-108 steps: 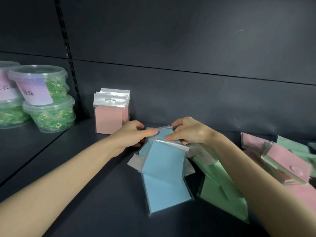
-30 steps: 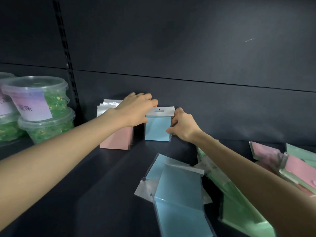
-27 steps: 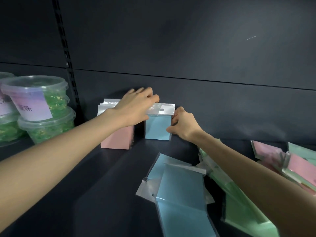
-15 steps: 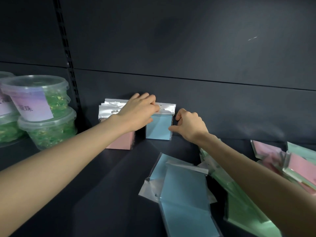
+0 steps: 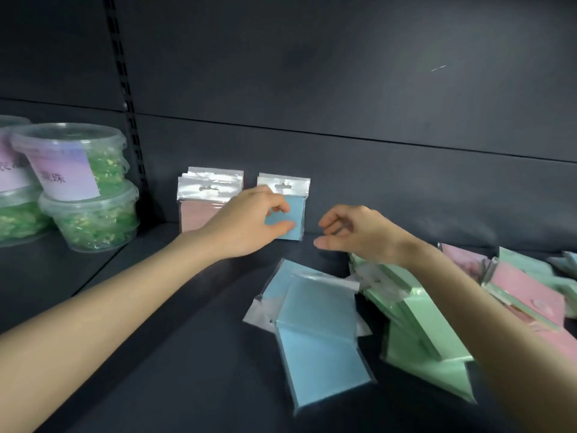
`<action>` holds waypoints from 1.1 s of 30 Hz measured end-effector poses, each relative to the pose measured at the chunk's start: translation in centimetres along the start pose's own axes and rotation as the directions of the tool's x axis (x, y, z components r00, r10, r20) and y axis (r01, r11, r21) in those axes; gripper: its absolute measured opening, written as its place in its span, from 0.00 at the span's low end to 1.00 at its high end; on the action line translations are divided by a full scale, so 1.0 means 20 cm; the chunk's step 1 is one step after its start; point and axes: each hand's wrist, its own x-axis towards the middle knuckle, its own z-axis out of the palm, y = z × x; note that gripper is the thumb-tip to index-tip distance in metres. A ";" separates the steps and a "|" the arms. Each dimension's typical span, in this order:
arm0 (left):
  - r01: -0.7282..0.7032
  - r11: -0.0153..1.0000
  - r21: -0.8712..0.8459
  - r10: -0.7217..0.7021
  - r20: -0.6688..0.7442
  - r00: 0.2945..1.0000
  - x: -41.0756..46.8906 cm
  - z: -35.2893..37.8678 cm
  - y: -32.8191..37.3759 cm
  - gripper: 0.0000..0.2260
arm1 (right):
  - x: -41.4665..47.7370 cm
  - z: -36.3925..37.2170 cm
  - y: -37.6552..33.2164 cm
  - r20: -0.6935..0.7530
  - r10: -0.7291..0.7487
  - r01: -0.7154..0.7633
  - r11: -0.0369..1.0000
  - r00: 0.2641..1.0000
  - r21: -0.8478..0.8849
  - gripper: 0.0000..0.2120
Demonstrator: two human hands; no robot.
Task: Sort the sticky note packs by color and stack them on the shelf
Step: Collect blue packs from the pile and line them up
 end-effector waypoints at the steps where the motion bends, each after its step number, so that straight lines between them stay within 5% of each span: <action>1: 0.046 0.999 -0.022 -0.045 0.046 0.998 -0.04 0.01 0.02 0.17 | -0.04 0.00 0.00 0.066 0.011 -0.012 1.000 0.998 0.010 0.17; 6: 0.280 0.953 -0.119 -0.216 0.382 0.898 -0.19 0.02 0.09 0.29 | -0.17 -0.01 0.00 0.261 0.003 -0.027 0.996 0.965 0.087 0.24; 10: 0.374 0.911 -0.172 -0.250 0.491 0.835 -0.25 0.00 0.13 0.34 | -0.22 0.00 0.00 0.328 0.024 -0.028 1.000 0.944 0.006 0.25; 22: 0.509 0.604 -0.614 -0.278 0.436 0.856 -0.27 0.07 0.10 0.11 | -0.24 0.02 -0.01 0.244 0.051 -0.086 0.987 0.968 0.135 0.19; 33: 0.491 0.396 -0.776 -0.424 0.321 0.847 -0.26 0.09 0.02 0.11 | -0.21 -0.01 0.05 -0.024 0.043 -0.023 0.833 0.999 0.552 0.21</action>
